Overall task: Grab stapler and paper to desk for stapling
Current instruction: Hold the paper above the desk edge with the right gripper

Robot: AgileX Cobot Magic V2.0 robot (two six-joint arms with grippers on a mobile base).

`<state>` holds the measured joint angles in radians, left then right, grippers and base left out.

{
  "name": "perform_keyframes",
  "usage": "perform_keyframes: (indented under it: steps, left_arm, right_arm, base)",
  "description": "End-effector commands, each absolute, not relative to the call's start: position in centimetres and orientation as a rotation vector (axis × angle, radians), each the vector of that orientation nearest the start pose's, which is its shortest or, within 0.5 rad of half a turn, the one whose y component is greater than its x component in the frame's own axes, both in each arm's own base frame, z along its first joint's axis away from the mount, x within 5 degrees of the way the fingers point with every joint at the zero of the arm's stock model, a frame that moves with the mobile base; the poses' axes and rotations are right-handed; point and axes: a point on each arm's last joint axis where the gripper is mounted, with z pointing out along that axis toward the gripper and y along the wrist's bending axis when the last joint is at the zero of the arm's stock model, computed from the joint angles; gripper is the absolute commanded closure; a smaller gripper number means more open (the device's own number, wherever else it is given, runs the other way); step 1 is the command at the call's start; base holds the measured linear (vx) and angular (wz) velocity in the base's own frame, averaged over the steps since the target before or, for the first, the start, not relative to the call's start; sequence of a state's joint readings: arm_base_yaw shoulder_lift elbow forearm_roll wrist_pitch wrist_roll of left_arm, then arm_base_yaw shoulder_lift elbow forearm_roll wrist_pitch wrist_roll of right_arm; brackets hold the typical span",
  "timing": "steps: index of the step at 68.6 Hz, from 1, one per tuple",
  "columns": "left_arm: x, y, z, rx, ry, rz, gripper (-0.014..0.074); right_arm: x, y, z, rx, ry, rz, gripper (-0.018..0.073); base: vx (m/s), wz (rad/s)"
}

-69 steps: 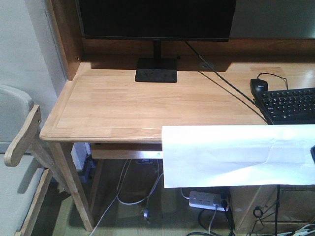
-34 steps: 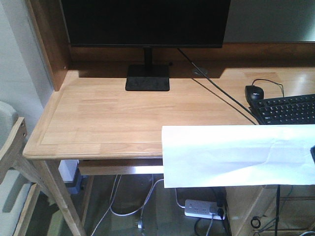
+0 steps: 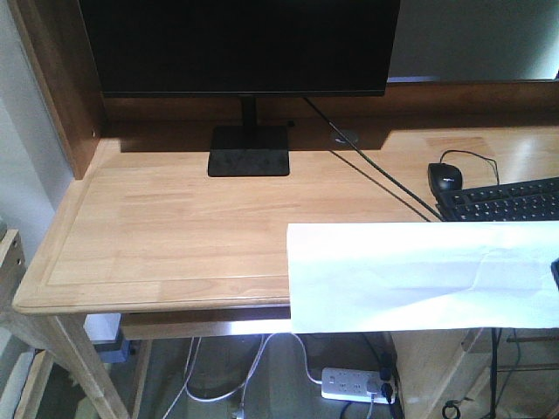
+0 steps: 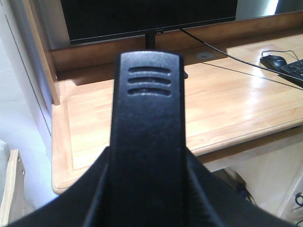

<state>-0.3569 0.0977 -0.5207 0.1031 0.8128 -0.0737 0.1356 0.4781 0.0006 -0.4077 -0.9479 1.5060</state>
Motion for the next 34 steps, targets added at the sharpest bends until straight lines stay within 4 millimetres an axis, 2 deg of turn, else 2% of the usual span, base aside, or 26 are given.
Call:
perform_keyframes:
  steps: [1,34]
  left_arm:
    - [1.99,-0.09,32.22,0.267,1.721,-0.2,0.0603]
    - [1.99,-0.09,32.22,0.267,1.721,-0.2,0.0603]
  right_arm:
    - [7.59,3.98,26.7,0.29,1.071,1.435,0.0564]
    - [7.59,3.98,26.7,0.29,1.071,1.435,0.0564]
  base:
    - [0.09,-0.04]
    - [0.09,0.0]
